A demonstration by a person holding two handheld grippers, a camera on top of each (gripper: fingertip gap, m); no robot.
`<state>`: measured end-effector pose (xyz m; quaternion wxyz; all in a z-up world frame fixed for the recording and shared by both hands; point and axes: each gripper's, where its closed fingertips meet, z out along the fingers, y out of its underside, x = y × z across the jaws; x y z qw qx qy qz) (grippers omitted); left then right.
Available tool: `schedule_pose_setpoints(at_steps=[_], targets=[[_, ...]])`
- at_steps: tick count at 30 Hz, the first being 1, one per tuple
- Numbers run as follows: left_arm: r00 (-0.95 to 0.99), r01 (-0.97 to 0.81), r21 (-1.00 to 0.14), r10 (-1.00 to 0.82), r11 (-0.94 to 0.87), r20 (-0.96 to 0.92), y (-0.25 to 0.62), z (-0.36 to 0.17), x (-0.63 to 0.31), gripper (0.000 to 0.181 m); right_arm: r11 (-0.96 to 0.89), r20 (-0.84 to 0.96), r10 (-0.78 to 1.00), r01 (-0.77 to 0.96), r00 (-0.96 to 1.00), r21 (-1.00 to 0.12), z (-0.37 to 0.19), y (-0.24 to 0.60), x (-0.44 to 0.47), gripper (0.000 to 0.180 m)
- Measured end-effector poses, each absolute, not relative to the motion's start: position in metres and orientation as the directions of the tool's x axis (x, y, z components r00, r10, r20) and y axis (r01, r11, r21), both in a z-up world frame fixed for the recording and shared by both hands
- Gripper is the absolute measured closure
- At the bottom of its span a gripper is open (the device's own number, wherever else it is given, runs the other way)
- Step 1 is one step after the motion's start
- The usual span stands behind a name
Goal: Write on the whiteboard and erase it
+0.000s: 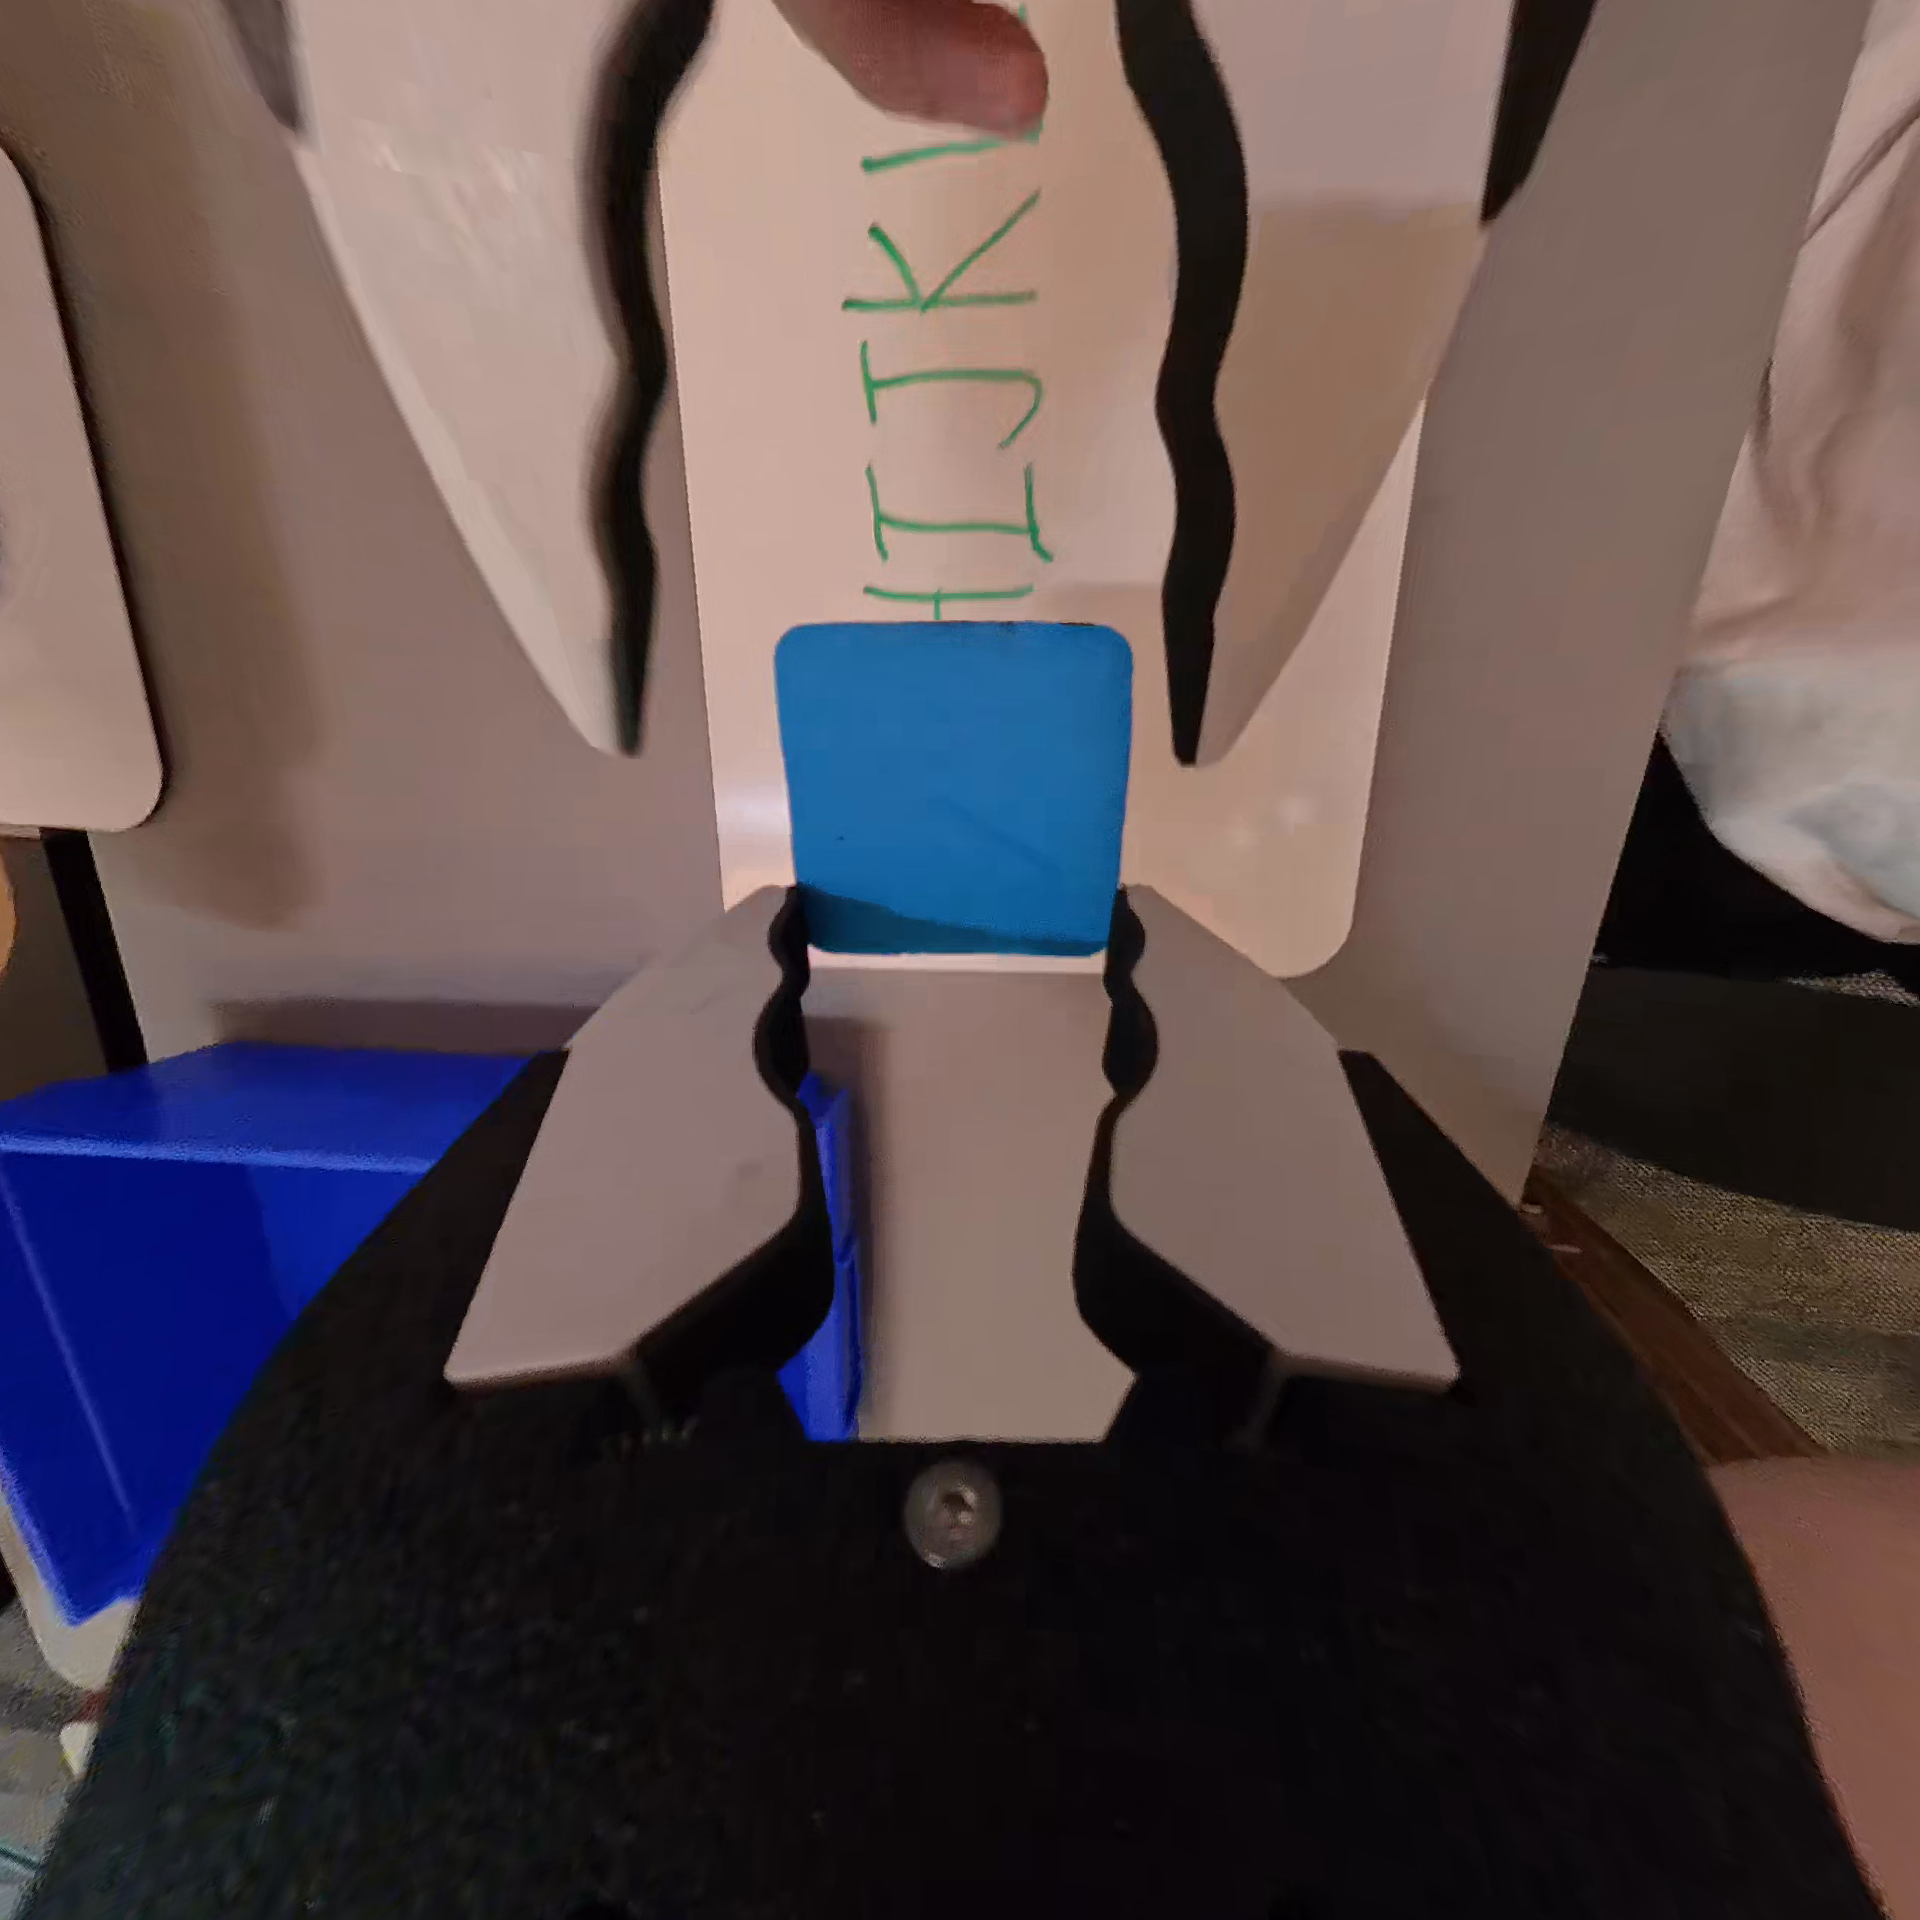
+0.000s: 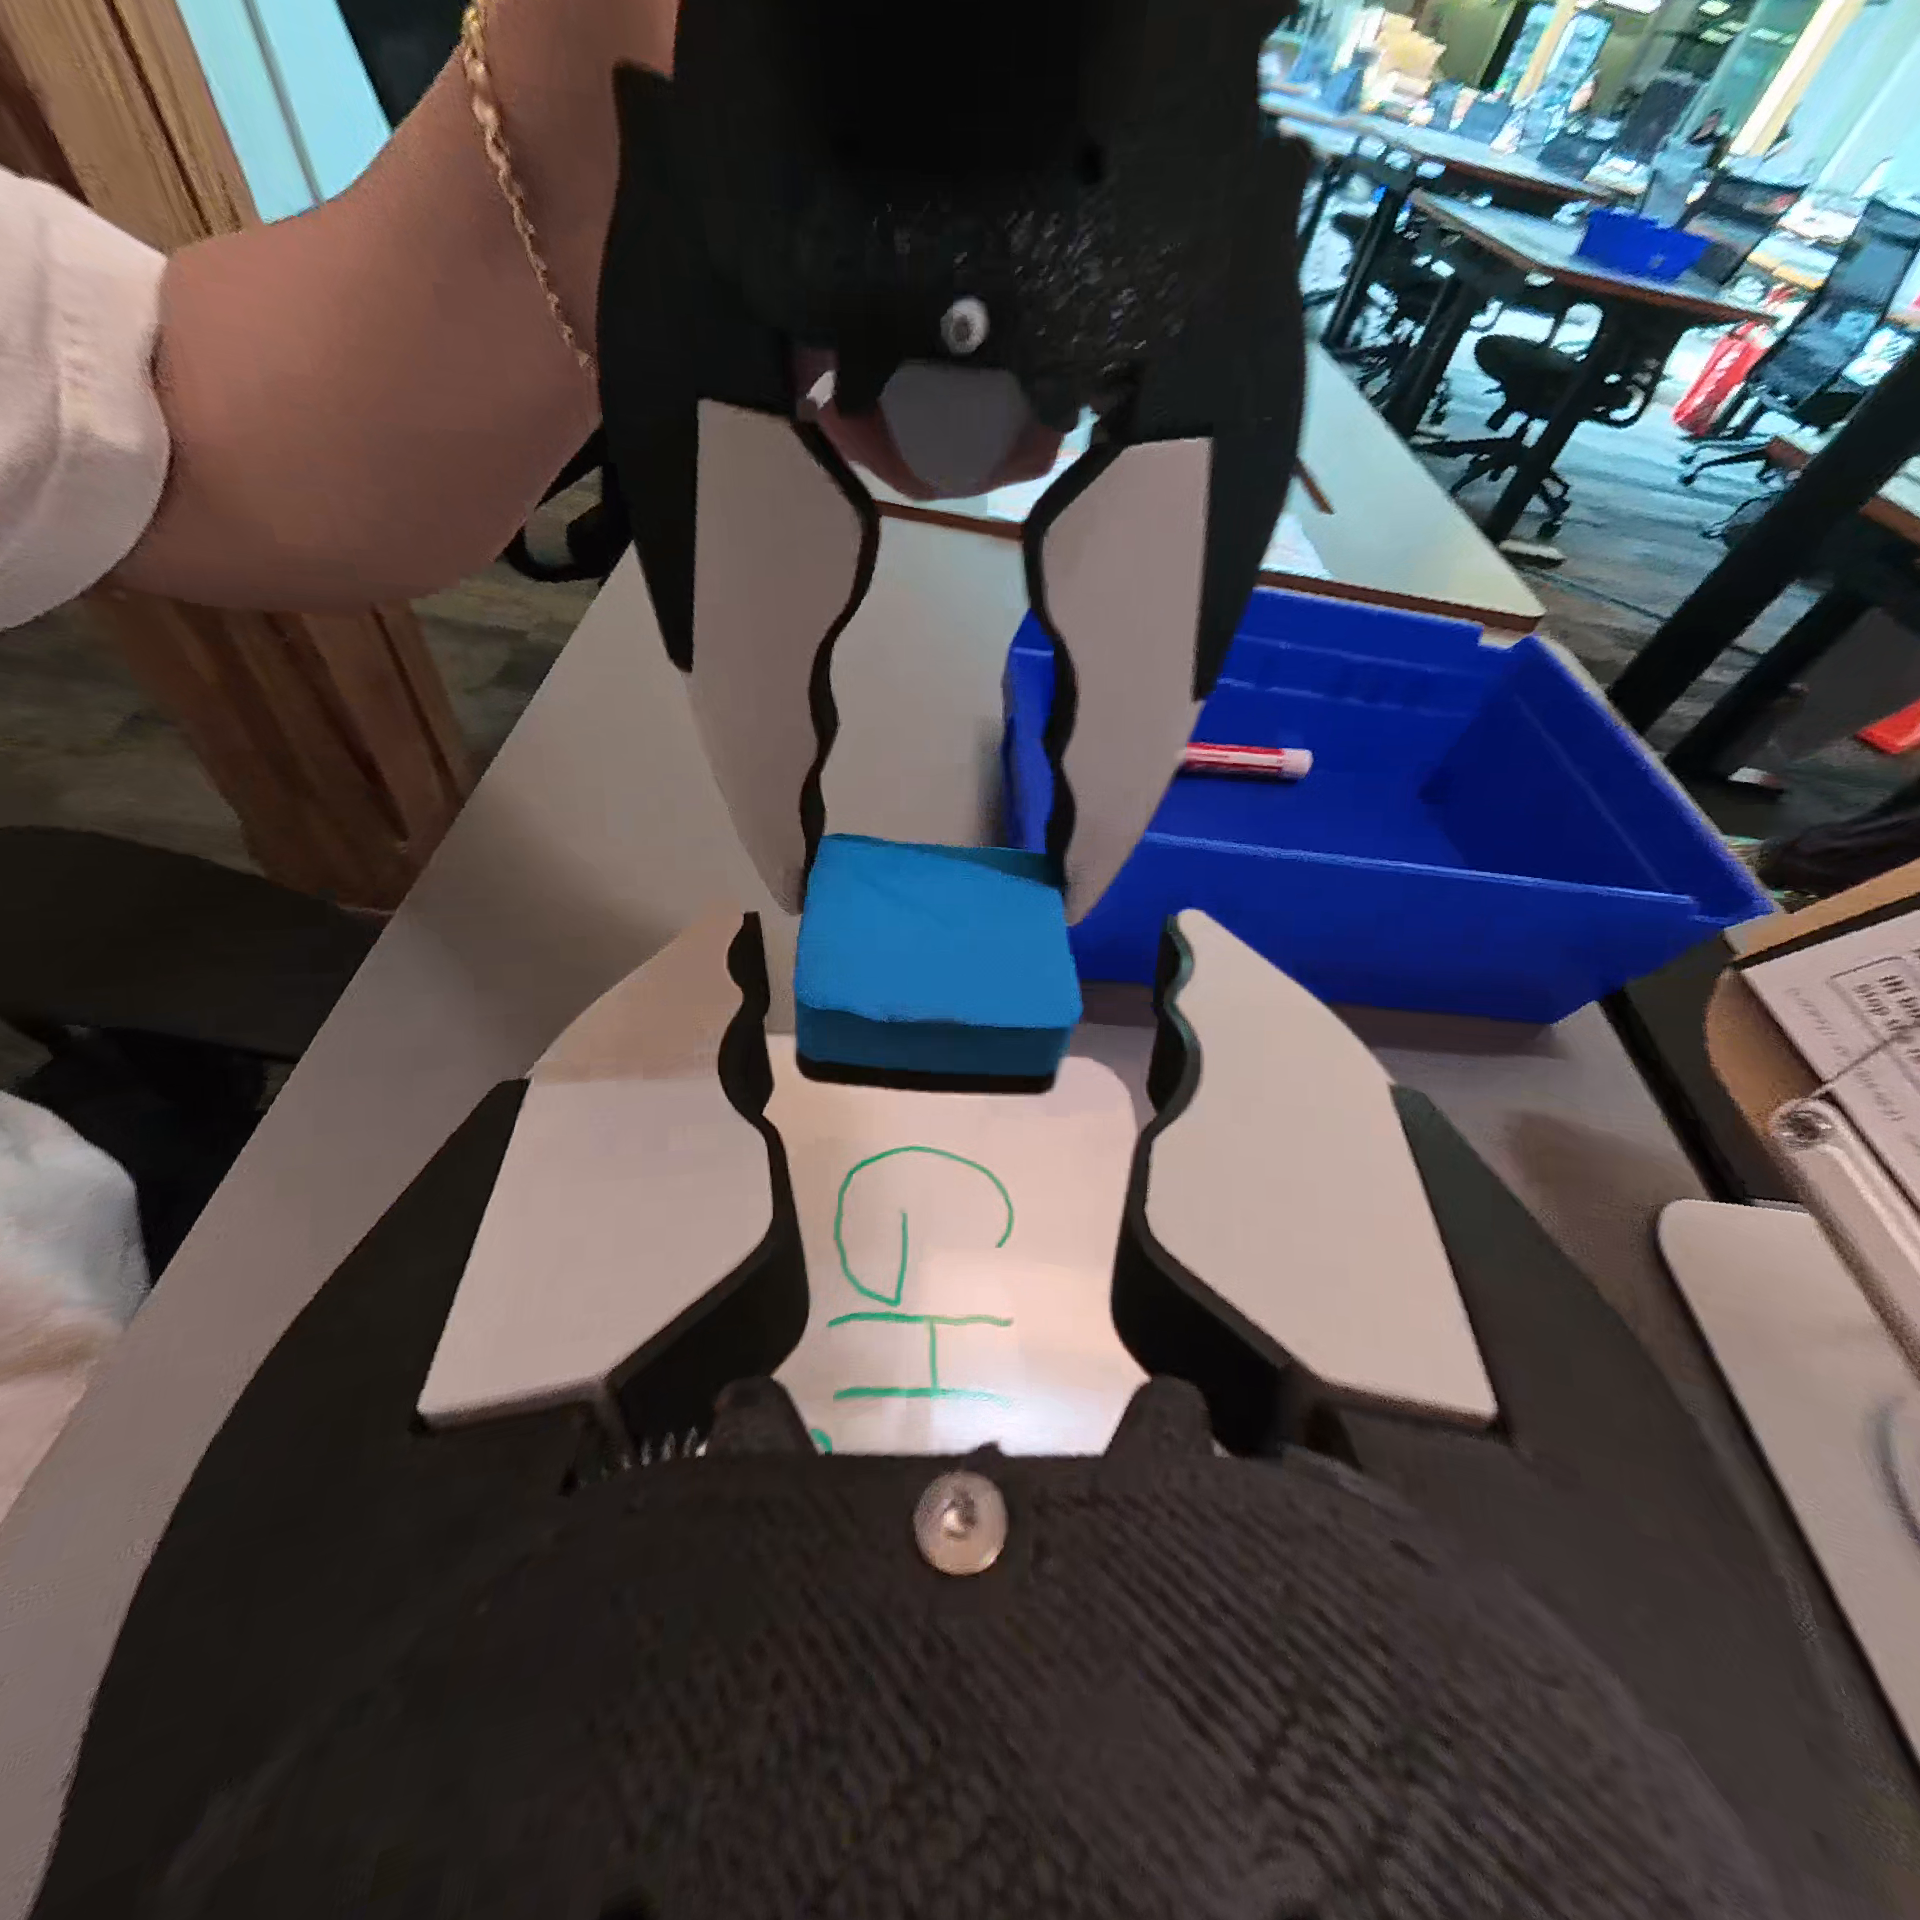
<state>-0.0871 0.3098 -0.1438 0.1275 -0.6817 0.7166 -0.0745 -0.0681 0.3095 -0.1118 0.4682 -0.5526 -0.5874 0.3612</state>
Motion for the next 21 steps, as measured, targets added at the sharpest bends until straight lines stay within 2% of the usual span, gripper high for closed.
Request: schedule_pose_setpoints(at_steps=[6,21], targets=[[-0.061,-0.949,-0.306,-0.996,0.076,-0.058,0.308,-0.151,-0.065,0.126,0.108,0.126,0.992,0.329,0.032,-0.938,-0.120,0.300,-0.054,0.127],[-0.059,-0.945,-0.318,-0.997,0.072,-0.051,0.307,-0.156,-0.057,0.126,0.059,0.089,0.995,0.414,0.054,-0.908,-0.137,0.304,-0.047,0.122]])
